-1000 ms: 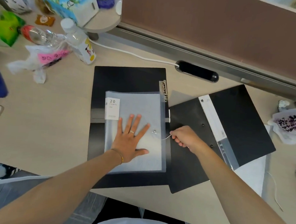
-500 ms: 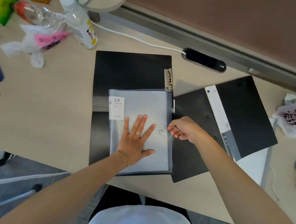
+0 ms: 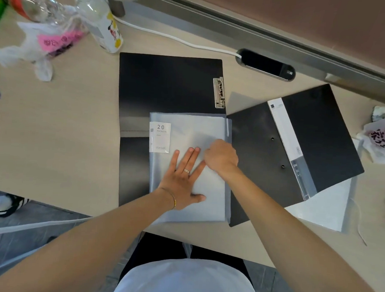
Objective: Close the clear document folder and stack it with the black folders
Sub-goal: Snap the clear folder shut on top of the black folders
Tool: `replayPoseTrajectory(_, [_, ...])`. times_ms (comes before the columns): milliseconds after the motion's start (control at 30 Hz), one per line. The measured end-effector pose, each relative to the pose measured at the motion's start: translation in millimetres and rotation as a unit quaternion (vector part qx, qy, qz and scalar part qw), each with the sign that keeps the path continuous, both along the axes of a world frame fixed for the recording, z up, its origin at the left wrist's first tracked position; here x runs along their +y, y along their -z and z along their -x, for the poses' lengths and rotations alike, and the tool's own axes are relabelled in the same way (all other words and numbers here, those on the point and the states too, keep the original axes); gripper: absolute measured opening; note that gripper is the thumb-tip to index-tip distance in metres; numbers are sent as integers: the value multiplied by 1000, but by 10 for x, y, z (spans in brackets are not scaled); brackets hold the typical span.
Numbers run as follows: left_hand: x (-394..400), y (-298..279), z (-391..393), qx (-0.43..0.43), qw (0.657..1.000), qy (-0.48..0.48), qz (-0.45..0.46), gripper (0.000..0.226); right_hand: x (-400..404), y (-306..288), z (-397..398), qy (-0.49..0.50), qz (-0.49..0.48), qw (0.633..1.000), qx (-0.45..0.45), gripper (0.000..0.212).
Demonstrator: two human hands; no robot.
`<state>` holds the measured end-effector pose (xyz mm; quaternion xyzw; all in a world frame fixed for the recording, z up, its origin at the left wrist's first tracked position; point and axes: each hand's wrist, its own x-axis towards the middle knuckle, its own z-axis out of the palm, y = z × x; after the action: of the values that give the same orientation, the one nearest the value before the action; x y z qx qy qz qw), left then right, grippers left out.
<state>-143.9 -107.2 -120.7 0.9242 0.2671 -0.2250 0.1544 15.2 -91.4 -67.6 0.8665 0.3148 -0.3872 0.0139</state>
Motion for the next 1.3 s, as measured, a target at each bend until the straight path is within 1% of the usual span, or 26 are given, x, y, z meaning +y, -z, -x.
replayPoseTrajectory(33, [-1,9,5,-4,1000,-7,-3,112,-49,-12,38,-24,-6,999,-22,22])
replayPoseTrajectory(133, [-7,8,11,-16,1000,-21,-8,118,-263,-28,99,-68,-9,996,-52,30])
replayPoseTrajectory(333, [-9,-2,8,-5,1000,-19,-14,118,-512,11,400,-160,-20,980,-120,22])
replayPoseTrajectory(400, [-9,-8,10,-11,1000,-24,-9,118,-632,-4,406,-167,-9,979,-115,23])
replayPoseTrajectory(500, [0,-25,14,-24,999,-34,5,122,-836,-50,198,-126,9,988,-93,21])
replayPoseTrajectory(567, [2,-31,18,-24,999,-39,19,129,-884,-81,-16,-95,21,992,-86,20])
replayPoseTrajectory(633, [15,-32,15,-20,999,-37,29,137,-845,-124,-215,-68,33,994,-75,18])
replayPoseTrajectory(733, [46,-33,24,-15,999,-22,45,146,-679,-144,-440,-40,55,996,-58,21])
replayPoseTrajectory(800, [59,-44,37,-13,999,-13,44,149,-494,-140,-518,27,54,998,-2,21])
replayPoseTrajectory(900, [48,-45,49,-11,999,-9,37,151,-170,-159,-475,146,25,985,90,18])
replayPoseTrajectory(967, [51,-47,47,-6,999,-7,36,152,-33,-151,-360,171,9,977,125,17])
replayPoseTrajectory(1033, [60,-51,39,-3,999,-6,36,151,30,-157,-192,154,18,979,132,15])
replayPoseTrajectory(1133, [53,-61,34,4,999,-4,32,150,-79,-117,44,78,48,989,112,18])
replayPoseTrajectory(1233, [37,-54,29,6,1000,-7,25,147,-372,-43,218,-18,59,997,36,12])
replayPoseTrajectory(1267, [34,-54,28,8,1000,-6,23,147,-490,-11,246,-39,52,998,11,13])
replayPoseTrajectory(1300, [30,-54,29,9,1000,-5,21,146,-601,13,252,-45,44,998,-1,19])
